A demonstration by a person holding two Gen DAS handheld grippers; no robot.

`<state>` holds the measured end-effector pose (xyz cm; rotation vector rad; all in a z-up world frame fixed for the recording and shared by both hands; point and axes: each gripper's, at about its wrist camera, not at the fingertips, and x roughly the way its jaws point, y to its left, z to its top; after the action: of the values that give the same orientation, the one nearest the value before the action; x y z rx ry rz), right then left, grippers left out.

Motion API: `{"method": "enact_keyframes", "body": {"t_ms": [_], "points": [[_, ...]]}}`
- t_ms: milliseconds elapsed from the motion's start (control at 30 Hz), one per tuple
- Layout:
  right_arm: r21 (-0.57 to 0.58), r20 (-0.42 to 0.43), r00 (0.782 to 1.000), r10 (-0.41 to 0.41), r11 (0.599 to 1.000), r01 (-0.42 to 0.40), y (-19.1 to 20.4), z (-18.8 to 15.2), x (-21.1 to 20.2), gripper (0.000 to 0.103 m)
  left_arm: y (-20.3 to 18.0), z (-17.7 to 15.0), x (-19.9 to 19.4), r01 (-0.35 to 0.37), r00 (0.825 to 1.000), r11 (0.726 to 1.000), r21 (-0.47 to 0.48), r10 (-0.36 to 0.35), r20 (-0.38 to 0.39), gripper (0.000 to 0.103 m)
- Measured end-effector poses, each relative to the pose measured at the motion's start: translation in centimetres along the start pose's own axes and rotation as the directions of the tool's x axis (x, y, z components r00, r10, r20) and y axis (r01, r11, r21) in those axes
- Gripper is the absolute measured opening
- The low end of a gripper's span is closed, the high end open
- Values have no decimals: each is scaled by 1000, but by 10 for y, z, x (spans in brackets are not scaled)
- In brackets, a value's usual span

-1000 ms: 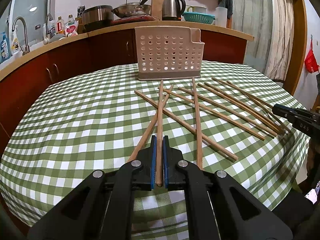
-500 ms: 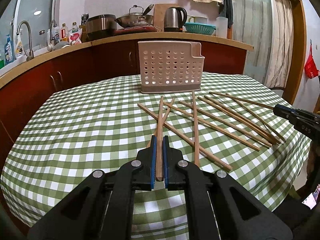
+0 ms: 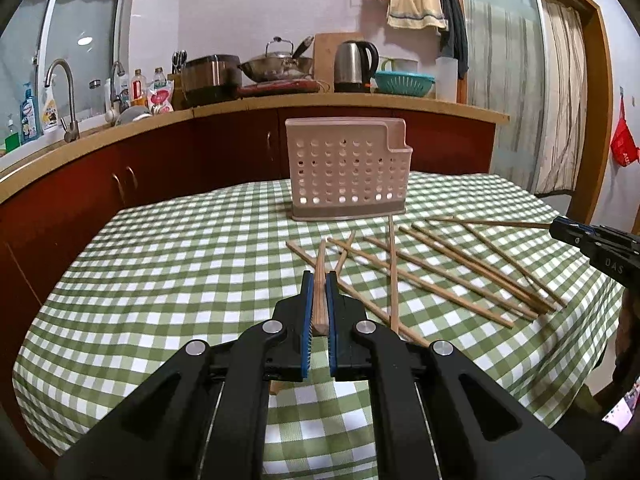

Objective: Organize utensils
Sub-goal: 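Lift both held chopsticks and carry them above the beige caddy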

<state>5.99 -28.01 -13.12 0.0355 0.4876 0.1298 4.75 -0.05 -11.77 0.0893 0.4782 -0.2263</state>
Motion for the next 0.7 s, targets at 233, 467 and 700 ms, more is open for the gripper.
{"method": "enact_keyframes", "body": {"t_ms": [233,467,700], "points": [[1,49,999,1,1000,-1,4,13,-12,7,6,16,-13,-15,999,1000,-17,16,51,6],[15,84,996,5,1000,-7,6,27,-20,7,17,36,-19,-16,996,998,-55,20,81,6],[43,100,995,16,999,-20,4,42,-19,7,27,51,-18,-17,996,996,-85,25,90,6]]}}
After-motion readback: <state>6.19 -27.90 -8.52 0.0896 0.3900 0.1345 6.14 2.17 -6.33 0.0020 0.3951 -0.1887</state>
